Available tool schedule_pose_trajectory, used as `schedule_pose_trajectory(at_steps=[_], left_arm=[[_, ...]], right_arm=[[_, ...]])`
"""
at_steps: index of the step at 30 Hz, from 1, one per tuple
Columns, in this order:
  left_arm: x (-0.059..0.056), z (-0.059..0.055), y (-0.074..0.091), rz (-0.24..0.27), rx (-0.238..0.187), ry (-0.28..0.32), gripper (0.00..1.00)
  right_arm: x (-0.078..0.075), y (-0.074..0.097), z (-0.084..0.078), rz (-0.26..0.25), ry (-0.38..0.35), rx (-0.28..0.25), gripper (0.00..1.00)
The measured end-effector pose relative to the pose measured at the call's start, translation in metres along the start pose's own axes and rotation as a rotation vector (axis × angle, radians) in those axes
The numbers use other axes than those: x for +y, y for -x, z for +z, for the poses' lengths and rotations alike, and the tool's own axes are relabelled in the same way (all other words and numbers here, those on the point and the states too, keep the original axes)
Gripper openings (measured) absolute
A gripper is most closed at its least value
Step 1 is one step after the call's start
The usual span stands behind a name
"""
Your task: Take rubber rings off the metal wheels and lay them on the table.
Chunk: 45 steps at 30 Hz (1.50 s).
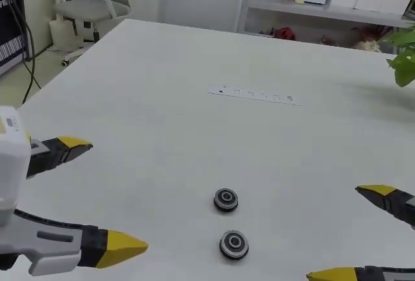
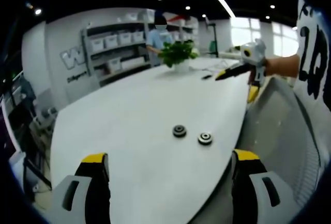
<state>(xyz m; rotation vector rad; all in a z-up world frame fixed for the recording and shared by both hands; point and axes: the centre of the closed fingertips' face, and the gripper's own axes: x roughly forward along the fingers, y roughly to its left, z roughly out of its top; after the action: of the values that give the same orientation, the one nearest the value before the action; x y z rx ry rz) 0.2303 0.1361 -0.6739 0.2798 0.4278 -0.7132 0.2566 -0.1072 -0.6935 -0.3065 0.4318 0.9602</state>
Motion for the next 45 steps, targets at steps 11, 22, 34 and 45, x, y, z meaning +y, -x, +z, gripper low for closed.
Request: schedule_pose_trajectory(at_steps=[11, 22, 34, 45], left_arm=[[-0.0010, -0.0004, 0.0007, -0.001, 0.001, -0.002, 1.00], [-0.0017, -0.0003, 0.0005, -0.005, -0.002, -0.001, 1.00], [-0.0039, 0.0022, -0.0014, -0.018, -0.003, -0.018, 1.00], [-0.0021, 0.0056, -0.0049, -0.018, -0.003, -0.029, 1.00]], right_arm=[[0.0020, 0.0005, -0.0025, 0.000, -0.004, 0.004, 0.98], [0.0020, 0.0005, -0.0017, 0.001, -0.006, 0.001, 0.98], [0.0004, -0.0011, -0.0001, 0.005, 0.009, 0.000, 0.95], [0.0020, -0.0050, 0.0000, 0.029, 0.020, 0.004, 0.92]])
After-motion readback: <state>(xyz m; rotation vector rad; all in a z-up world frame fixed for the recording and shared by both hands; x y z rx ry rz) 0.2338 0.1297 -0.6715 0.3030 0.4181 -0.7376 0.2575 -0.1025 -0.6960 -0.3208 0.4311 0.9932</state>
